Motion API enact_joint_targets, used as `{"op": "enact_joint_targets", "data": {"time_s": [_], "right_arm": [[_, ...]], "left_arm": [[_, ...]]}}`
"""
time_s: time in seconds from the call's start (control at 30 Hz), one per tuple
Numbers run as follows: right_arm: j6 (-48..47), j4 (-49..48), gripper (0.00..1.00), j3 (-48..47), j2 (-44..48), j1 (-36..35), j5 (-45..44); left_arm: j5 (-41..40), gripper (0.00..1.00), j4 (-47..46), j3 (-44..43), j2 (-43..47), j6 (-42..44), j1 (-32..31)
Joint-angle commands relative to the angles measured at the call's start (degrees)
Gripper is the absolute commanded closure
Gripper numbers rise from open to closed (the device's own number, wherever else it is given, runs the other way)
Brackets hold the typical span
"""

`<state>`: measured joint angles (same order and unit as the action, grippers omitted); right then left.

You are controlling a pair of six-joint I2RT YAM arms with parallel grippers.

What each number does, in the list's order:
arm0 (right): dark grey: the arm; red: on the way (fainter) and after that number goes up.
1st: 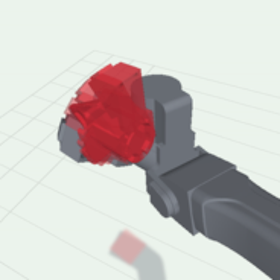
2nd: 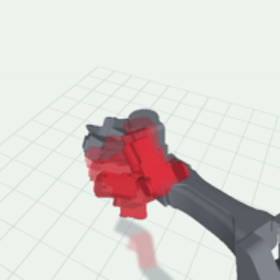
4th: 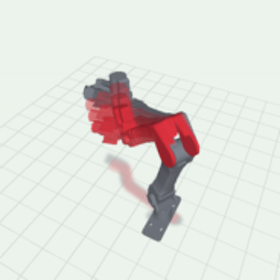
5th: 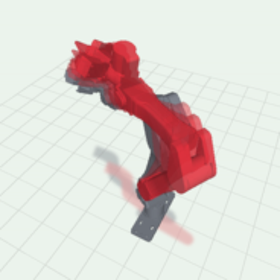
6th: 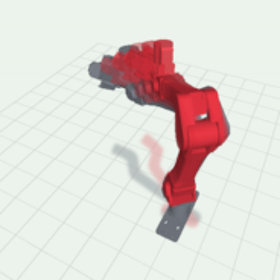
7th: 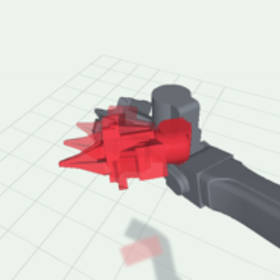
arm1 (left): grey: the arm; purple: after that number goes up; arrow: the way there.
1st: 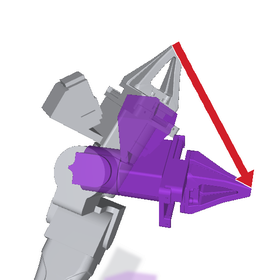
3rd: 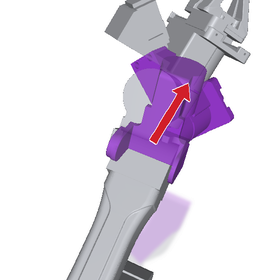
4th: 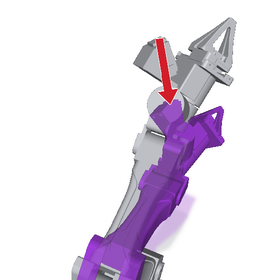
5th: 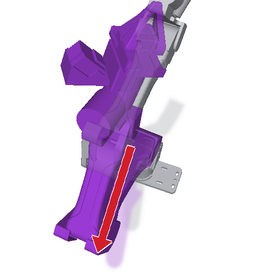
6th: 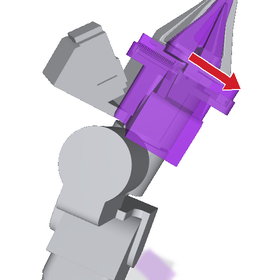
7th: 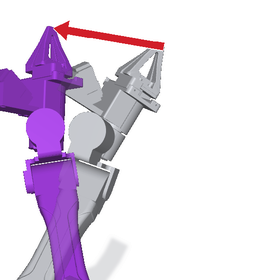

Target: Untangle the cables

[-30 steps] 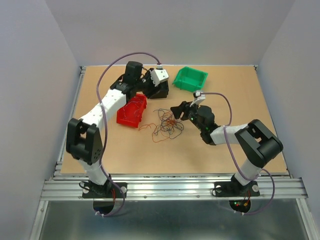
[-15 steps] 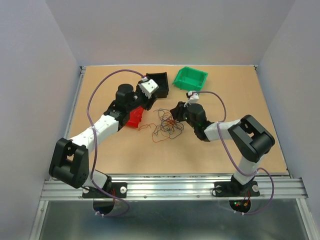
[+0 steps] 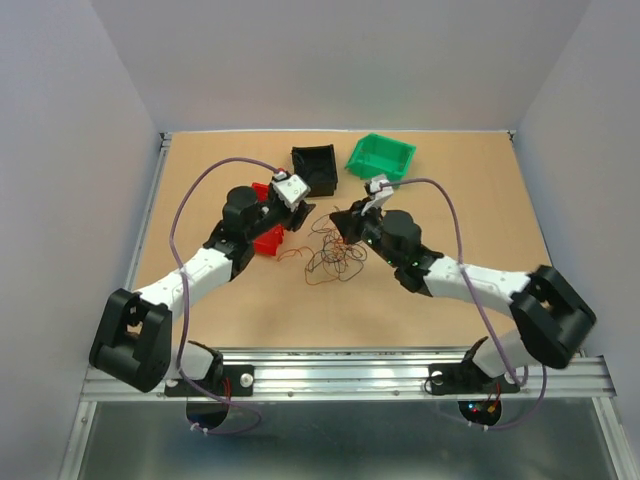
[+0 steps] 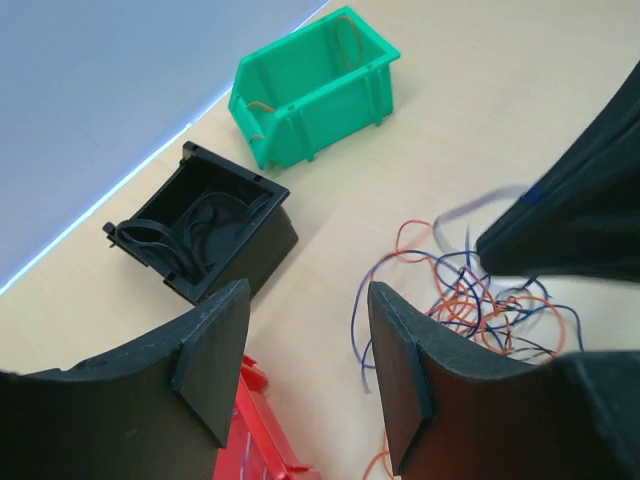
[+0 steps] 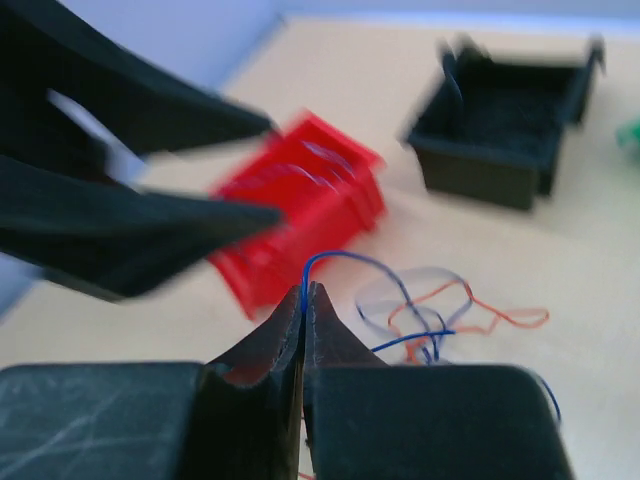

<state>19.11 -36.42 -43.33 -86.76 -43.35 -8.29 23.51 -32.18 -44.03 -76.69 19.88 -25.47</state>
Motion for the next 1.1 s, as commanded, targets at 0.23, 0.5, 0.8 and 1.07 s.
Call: {"op": "enact_joint_targets", "data": {"time_s": [0.23,0.5,0.8,1.07], "right_arm": [[-4.3,6.9,0.99,-0.3,24.4,-2.1,16.6],[-4.3,10.0,0.99,-1.9,28.4,-2.0,20.8],[-4.5,10.3,0.99,-3.5,29.6,-2.0,21.7],[-4.4,10.6,0.99,-6.1,29.6,-2.1,21.2]], "left_arm": [[12.1,0.36,-16.2,7.0,12.0,-6.6,0.2],[29.6,0.34,-18.2,8.3,14.0,-6.7,0.2],[33.0,0.33,-16.9,6.0,4.5,-3.0,-4.0],[26.1,0.47,-12.5,0.1,-6.4,1.3,-8.5]]}}
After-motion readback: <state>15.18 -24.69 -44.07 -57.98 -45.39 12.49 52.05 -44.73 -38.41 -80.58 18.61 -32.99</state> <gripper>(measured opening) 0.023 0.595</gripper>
